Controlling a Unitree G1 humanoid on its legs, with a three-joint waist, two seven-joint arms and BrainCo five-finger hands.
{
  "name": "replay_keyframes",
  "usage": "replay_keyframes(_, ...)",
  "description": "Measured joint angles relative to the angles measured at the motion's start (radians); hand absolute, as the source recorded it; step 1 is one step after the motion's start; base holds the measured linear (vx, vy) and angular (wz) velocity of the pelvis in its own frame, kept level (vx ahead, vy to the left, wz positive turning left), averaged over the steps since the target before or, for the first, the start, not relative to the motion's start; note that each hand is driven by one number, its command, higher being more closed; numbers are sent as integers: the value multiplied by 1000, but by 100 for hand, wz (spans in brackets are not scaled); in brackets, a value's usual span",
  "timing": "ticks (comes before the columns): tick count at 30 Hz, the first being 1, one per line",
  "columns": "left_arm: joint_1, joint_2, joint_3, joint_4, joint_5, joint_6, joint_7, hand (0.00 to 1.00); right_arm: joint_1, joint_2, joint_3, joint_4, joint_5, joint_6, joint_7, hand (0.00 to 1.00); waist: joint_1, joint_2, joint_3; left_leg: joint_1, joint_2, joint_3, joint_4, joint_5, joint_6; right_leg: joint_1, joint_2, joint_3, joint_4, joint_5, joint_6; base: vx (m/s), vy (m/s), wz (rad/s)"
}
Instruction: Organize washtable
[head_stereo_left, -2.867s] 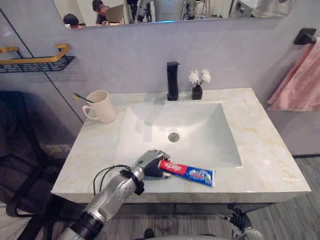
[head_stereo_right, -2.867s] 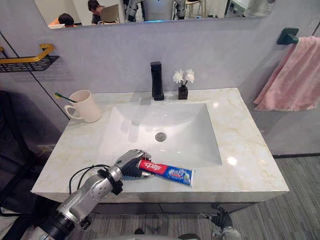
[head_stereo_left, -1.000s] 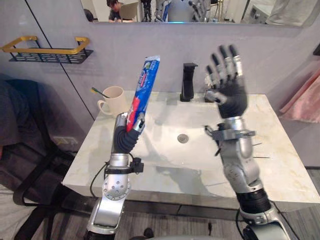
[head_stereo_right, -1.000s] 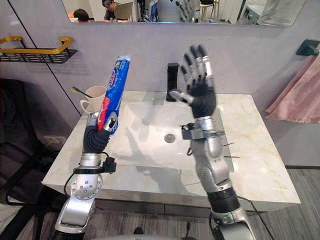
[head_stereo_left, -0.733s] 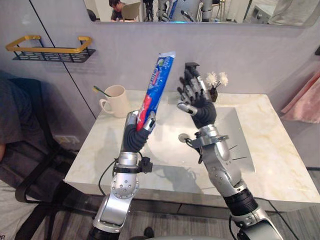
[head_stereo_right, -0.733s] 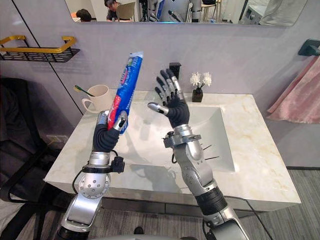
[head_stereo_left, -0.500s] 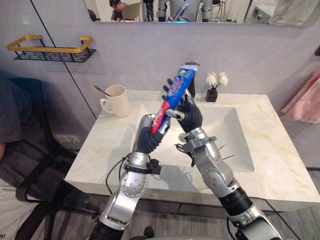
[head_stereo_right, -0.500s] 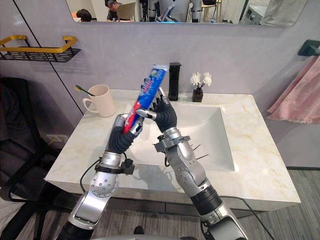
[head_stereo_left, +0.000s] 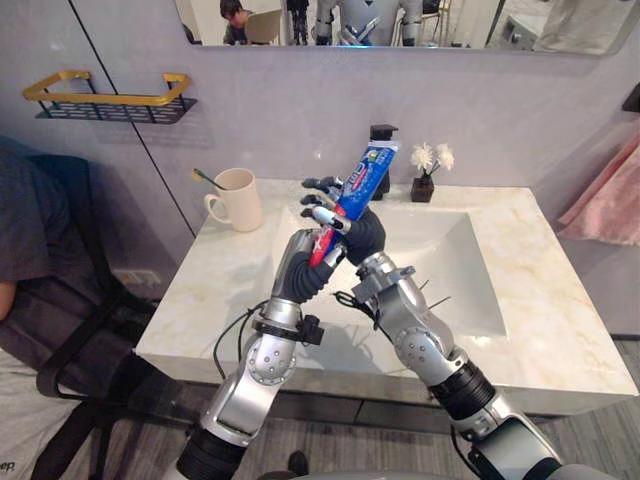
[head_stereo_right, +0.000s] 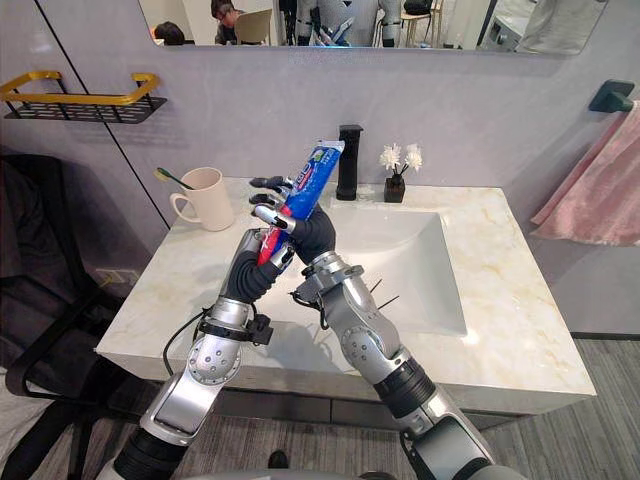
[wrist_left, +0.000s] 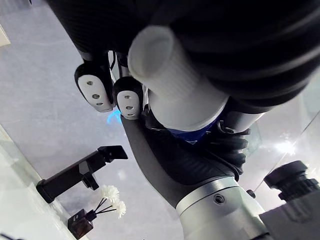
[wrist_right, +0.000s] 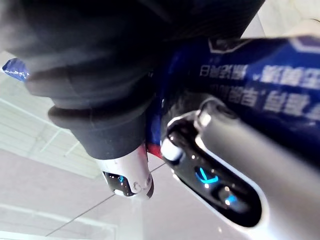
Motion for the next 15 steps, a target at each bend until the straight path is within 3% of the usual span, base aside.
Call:
replay_keyframes(5, 7, -5, 1, 18, 1, -19, -1, 100, 0, -3, 0, 0, 3, 2, 7, 100, -1, 0, 0, -3, 0, 0, 0, 1, 1, -2, 1, 0, -1, 9, 7, 0, 0, 0)
replay_keyframes(6, 8, -6, 7, 20, 1, -22, -2, 0, 0, -4, -1, 0, -8, 3, 7, 100, -1, 0, 0, -3, 0, -1, 0, 1, 1, -1, 1, 0, -1, 10, 9, 0, 0, 0)
replay_keyframes(11, 43, -11, 32, 21, 27, -49, -17, 0, 0, -13, -11, -2, -57, 16, 27, 100, -3, 0, 0, -3, 0, -4, 0, 2, 1, 1, 1, -2, -1, 10, 9, -1, -1, 1)
replay_keyframes(15, 97, -39, 150, 10, 37, -69, -15, 0, 3, -9, -126, -47, -105, 21, 30, 100, -2, 0, 0, -3, -2, -19, 0, 3, 1, 11, 0, -18, -4, 10, 9, -7, -3, 10)
